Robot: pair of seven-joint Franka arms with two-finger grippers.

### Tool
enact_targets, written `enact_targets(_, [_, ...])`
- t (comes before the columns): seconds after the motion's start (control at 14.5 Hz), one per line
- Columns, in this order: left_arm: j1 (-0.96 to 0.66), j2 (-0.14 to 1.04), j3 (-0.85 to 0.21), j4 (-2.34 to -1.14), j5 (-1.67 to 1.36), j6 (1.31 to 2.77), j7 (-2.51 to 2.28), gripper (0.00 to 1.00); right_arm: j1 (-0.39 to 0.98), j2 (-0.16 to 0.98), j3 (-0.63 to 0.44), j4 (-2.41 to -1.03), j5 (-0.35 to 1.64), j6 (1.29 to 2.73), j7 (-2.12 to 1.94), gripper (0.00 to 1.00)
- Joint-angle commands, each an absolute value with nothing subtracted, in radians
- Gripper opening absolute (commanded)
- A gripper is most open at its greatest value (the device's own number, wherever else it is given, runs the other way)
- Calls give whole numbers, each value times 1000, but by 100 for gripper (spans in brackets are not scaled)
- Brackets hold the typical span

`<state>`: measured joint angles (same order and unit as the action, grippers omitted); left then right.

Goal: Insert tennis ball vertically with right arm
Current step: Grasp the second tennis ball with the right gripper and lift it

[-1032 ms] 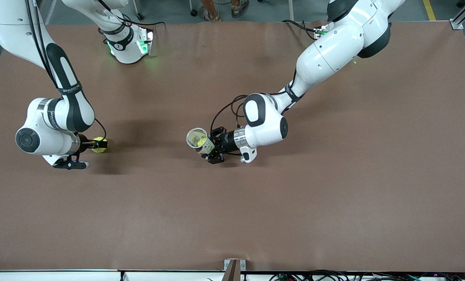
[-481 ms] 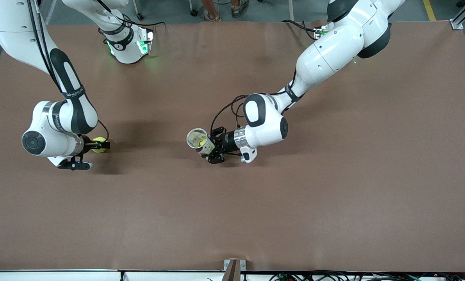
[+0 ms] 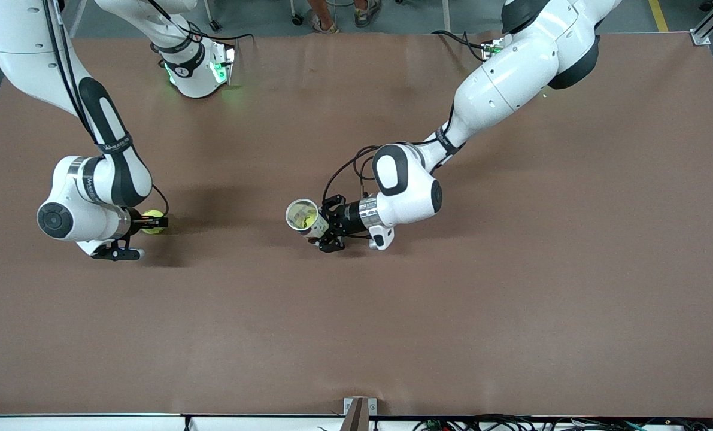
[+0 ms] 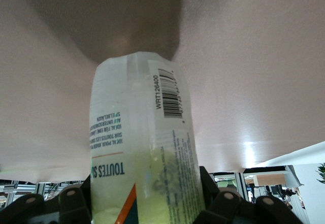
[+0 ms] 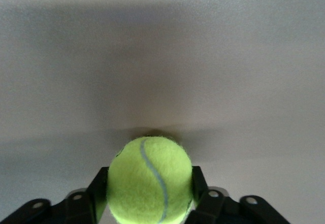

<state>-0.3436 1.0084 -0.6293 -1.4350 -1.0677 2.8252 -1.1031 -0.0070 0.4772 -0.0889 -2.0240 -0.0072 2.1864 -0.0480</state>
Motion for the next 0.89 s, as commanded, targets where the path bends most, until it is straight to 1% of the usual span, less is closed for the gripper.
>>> enact_targets(0.0, [-351,999,-635,-1430,-1106,2832,-1080,75,-18,482,-74,-2036,-29,2200,-52,46])
enact_targets(0.07, [-357,999,-635,-1430,-1108,2832,-1081,75,-17,480,-74,-2034,-29,2189,-52,39])
enact_targets(0.14, [-357,999,-635,-1430,-1109,2832,-1083,75,-14,471,-74,-2034,-29,2177,-52,37])
enact_targets(0.28, [-357,999,-635,-1430,-1120,2832,-1081,75,-3,425,-71,-2001,-29,2078,-52,37])
enact_targets(0.41, [-357,999,-635,-1430,-1120,2832,-1083,75,27,358,-69,-1947,-29,1931,-45,37])
enact_targets(0.55, [-357,999,-635,-1430,-1121,2832,-1085,75,58,316,-66,-1852,-15,1777,-37,37])
enact_targets(0.62, [-357,999,-635,-1430,-1120,2832,-1081,77,89,316,-64,-1794,-12,1722,-25,37])
enact_targets(0.83, [-357,999,-635,-1431,-1120,2832,-1078,77,204,318,-57,-1653,26,1617,147,37])
